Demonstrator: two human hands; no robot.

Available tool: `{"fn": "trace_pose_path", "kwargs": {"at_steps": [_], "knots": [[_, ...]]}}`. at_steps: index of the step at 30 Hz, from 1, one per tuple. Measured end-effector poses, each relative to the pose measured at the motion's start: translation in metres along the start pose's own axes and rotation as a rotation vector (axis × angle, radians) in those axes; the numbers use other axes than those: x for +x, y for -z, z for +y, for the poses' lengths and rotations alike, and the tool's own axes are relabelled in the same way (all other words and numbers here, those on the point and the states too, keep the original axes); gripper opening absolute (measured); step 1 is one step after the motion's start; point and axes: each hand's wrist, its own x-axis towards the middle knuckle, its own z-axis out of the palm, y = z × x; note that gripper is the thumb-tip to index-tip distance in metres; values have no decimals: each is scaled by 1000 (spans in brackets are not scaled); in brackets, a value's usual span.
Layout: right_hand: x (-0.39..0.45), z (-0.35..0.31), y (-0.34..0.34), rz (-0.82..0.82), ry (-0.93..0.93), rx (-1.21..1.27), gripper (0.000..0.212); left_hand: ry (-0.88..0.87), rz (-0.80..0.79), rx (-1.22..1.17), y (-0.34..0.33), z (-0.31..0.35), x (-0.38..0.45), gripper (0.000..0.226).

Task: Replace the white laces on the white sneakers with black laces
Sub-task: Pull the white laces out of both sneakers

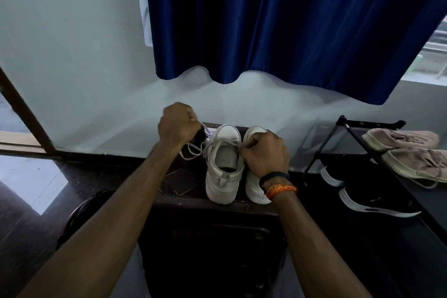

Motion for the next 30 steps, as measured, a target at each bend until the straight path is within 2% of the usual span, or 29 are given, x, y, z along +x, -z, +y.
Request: {"fn": "trace_pose_path", "kwargs": {"at_steps": [4, 6, 9, 14, 16, 18, 22, 24, 27, 30], "knots": [[1, 1, 4, -28, -10, 69, 13, -443, -204, -6, -15, 16, -22, 24], [1, 2, 5, -29, -22, 76, 10, -608, -310, 82, -26, 25, -34, 21], [1, 3, 4, -39, -41, 105, 4, -659, -302, 267, -41, 26, -40, 14], [2, 3, 4, -50, -60, 131, 3, -688, -235, 337, -47, 29, -41, 16], [2, 3, 3, -39, -55, 135, 2, -646, -206, 259, -43, 24, -39, 8], [2, 3, 3, -23, -45, 140, 1, -544, -112, 106, -37, 16, -36, 3], [2, 3, 3, 3, -38, 145, 3, -241, 129, -174, -18, 5, -23, 13], [2, 1, 5, 1, -28, 111, 4, -159, 120, -201, -12, 3, -18, 15], [0, -2, 4, -9, 4, 37, 2, -18, 47, -103, -9, -2, -12, 10], [-1, -1, 3, 2, 128, 4, 8, 91, 8, -80, -6, -6, -13, 2]]}}
